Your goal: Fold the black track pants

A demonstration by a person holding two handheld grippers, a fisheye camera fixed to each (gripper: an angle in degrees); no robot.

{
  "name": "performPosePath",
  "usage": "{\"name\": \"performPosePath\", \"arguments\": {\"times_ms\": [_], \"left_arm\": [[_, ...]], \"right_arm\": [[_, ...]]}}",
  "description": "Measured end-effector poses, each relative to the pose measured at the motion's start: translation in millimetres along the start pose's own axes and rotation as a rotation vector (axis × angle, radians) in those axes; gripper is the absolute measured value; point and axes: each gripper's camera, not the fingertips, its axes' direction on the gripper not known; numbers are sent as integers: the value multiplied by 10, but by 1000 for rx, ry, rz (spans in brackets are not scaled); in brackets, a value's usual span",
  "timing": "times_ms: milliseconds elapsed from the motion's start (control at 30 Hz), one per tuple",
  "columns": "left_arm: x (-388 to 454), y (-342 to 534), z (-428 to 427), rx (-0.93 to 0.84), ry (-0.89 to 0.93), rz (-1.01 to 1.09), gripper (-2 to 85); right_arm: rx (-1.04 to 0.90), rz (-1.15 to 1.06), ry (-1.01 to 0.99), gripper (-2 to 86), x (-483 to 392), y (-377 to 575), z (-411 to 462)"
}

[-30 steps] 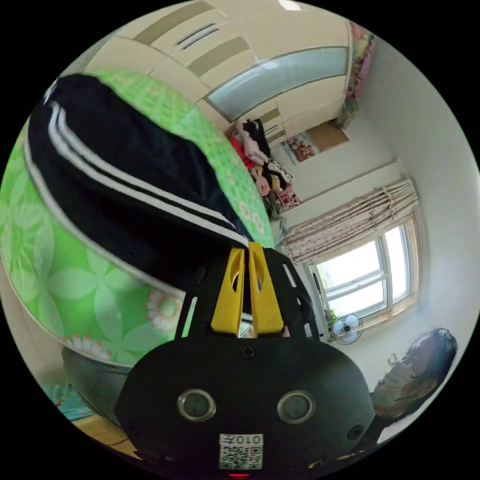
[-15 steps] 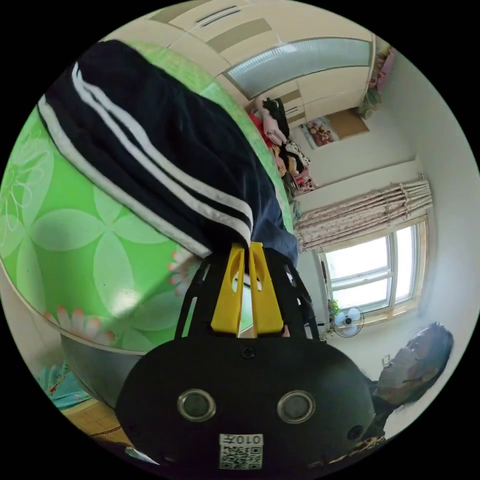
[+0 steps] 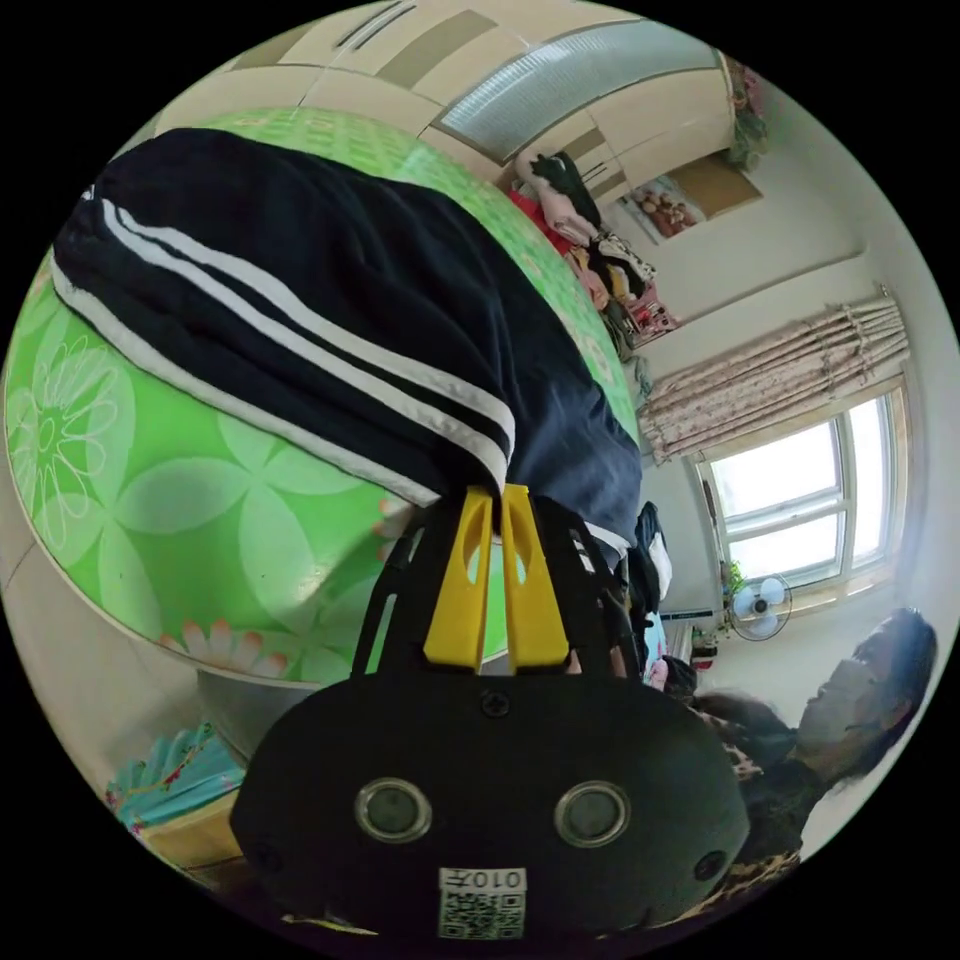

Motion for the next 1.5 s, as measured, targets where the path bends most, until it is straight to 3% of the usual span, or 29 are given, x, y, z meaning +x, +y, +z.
{"name": "performPosePath", "arguments": {"times_ms": [100,233,300,500,533,667,833,1067,1133,1200,1333,1433,1500], "left_arm": [[47,-34,-15,-38,-37,47,0],[21,-20,-88,-55,-2,50,2],[13,66,-285,-1,7,43,1],[90,375,-805,211,-78,63,0],[95,380,-812,214,-80,73,0],[-10,325,-704,172,-67,76,0],[-80,167,-659,168,-48,119,1],[-172,-158,-526,251,29,104,2],[-151,-259,-535,286,72,102,2],[-63,-440,-601,344,69,122,2],[-2,-859,-613,414,71,127,2],[-143,-1110,-307,288,229,16,2],[-296,-1124,-22,120,265,-21,2]], "right_arm": [[120,-11,-96,157,158,-88,-289],[83,-125,-120,217,86,-439,-309],[48,-134,-68,225,75,-603,-244],[54,-192,-233,232,256,-903,-95],[23,-215,-293,224,275,-923,5],[-69,-345,-417,56,189,-695,155],[131,-358,-387,46,49,-447,-501],[101,-533,74,44,-1602,-1216,-933],[129,-563,94,44,-1958,-1464,-970],[166,-546,130,45,-2245,-1748,-988],[220,-414,388,53,-2563,-2455,-775],[199,-157,529,75,-2271,-2699,-545],[284,-143,586,91,-2143,-2545,-519]]}}
